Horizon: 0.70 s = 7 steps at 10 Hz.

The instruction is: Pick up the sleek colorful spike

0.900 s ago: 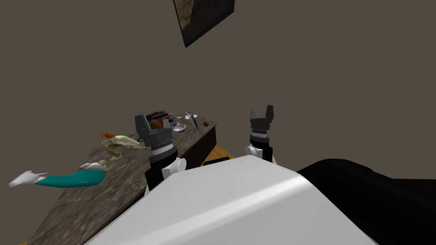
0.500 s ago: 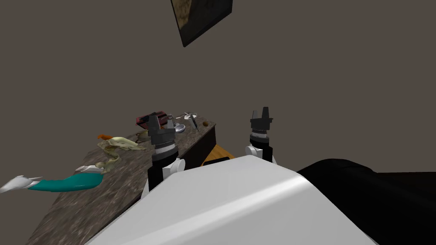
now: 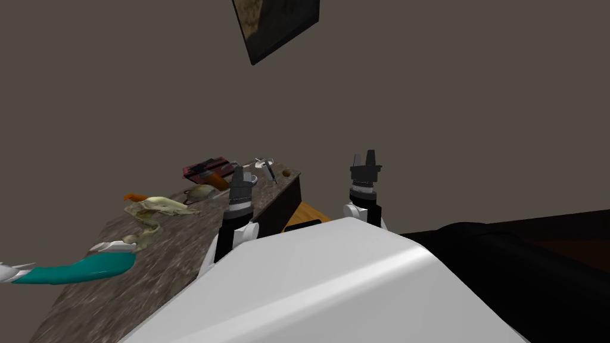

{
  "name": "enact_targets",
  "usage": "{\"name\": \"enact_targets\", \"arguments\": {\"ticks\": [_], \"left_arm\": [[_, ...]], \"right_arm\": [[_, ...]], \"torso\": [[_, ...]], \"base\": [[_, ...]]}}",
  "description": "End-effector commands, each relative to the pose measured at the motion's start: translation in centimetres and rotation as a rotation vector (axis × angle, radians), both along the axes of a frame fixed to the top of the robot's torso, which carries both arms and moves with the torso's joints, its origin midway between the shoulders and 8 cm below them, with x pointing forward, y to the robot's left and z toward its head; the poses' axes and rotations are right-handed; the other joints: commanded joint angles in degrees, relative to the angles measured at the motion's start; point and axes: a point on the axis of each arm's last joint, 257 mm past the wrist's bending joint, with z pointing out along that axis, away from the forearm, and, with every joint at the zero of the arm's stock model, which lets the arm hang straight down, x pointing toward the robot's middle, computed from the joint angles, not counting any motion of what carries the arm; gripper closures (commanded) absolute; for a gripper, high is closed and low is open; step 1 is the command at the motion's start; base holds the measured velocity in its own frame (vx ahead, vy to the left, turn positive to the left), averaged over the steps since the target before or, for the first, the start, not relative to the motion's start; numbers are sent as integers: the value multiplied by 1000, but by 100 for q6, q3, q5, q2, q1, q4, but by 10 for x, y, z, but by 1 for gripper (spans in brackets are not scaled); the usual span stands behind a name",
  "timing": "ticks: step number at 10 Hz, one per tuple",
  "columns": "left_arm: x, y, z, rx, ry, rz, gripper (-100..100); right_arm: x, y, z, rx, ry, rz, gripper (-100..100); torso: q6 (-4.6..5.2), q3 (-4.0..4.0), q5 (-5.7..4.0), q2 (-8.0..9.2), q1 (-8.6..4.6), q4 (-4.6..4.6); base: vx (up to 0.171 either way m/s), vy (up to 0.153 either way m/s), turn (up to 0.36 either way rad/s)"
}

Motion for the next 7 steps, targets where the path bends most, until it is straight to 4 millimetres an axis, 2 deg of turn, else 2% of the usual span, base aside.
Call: {"name": "enact_targets", "arguments": {"ticks": [1, 7], "left_arm": [[10, 2, -22, 61, 58, 19, -100], [45, 10, -102, 288, 254, 100, -100]], "right_arm": [[0, 0, 0, 0, 0, 0, 0], [0, 0, 0, 0, 0, 0, 0]], "torso": [[0, 0, 0, 0, 0, 0], [-2, 2, 1, 4, 3, 1]], "base": [[-24, 53, -128], [-40, 51, -134]]}}
